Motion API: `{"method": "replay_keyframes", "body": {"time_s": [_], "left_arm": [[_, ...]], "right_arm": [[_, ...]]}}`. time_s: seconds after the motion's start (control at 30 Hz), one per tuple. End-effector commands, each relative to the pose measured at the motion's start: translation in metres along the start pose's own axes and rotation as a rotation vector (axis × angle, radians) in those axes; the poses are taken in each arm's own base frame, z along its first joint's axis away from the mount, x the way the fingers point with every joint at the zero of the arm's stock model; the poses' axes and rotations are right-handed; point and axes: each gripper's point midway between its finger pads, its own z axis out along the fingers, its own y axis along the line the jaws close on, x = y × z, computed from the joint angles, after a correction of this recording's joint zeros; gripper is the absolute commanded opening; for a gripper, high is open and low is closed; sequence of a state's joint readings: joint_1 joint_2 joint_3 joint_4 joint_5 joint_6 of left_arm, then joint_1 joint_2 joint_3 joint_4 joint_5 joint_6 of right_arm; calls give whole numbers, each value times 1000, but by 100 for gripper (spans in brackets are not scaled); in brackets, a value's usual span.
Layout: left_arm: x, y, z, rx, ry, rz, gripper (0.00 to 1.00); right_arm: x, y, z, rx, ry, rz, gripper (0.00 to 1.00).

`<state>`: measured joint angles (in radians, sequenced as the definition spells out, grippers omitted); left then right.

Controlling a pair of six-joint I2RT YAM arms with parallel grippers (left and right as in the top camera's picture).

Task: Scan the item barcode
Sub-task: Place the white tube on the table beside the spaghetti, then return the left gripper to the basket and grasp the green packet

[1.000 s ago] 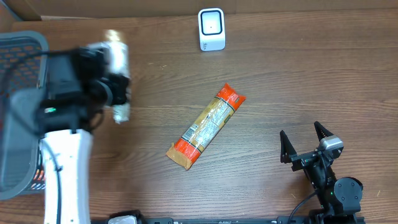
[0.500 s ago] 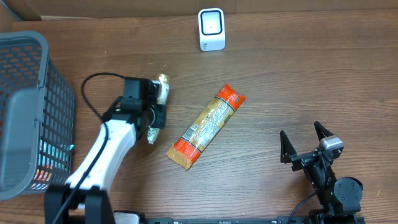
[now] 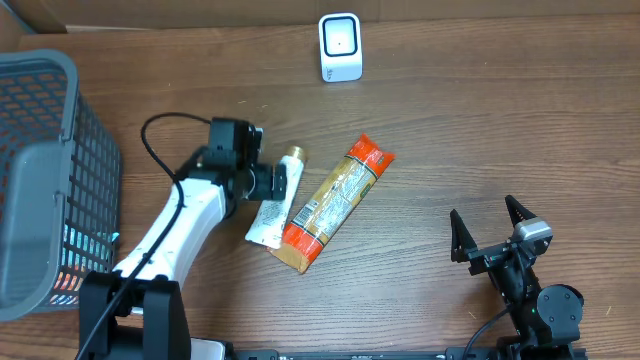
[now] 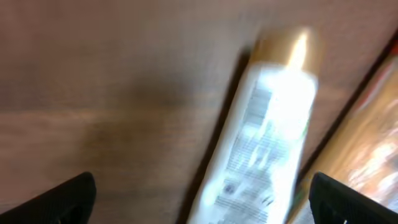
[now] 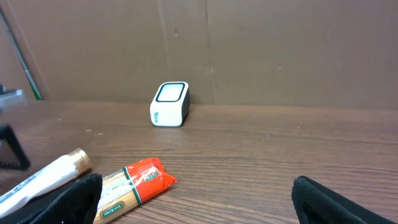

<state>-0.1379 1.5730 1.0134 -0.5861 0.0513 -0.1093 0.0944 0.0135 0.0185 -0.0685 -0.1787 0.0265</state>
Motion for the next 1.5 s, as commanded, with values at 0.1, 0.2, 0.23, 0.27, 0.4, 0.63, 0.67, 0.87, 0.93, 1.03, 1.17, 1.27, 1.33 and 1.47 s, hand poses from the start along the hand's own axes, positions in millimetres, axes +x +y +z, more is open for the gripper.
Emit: {"method": "replay_keyframes", "body": {"time_s": [0.1, 0.2, 0.23, 0.27, 0.4, 0.63, 0.67, 0.87, 0.93, 1.03, 1.17, 1.27, 1.33, 1.47], "left_arm": [[-92, -16, -84, 39, -197, -19, 100], [-117, -11, -130, 28, -249, -8, 100], [-123, -6, -145, 16, -262, -12, 100], [-129, 4, -163, -6, -277, -33, 100], [-136, 52, -229, -81, -330, -160, 100], [-90, 186, -309, -270, -409, -695, 100], [-76, 205, -315, -298, -414, -792, 100], [-13, 277, -334, -403, -436, -1174, 100], [-4, 288, -332, -415, -439, -1214, 100], [5, 301, -321, -425, -429, -1269, 100], [20, 314, -291, -438, -370, -1298, 100], [31, 321, -262, -441, -303, -1292, 100], [37, 325, -244, -438, -269, -1278, 100], [49, 329, -205, -411, -180, -1240, 100]], "right_arm": [[2, 1, 0, -4, -5, 3, 100], [2, 1, 0, -3, -5, 3, 100], [2, 1, 0, -3, -5, 3, 100], [2, 1, 0, -3, -5, 3, 100], [2, 1, 0, -3, -5, 3, 100], [2, 1, 0, -3, -5, 3, 100], [2, 1, 0, -4, -5, 3, 100], [2, 1, 0, -3, -5, 3, 100], [2, 1, 0, -3, -5, 3, 100], [2, 1, 0, -3, -5, 3, 100], [2, 1, 0, -3, -5, 3, 100], [2, 1, 0, -3, -5, 3, 100], [2, 1, 0, -4, -5, 3, 100], [2, 1, 0, -3, -3, 3, 100]]}}
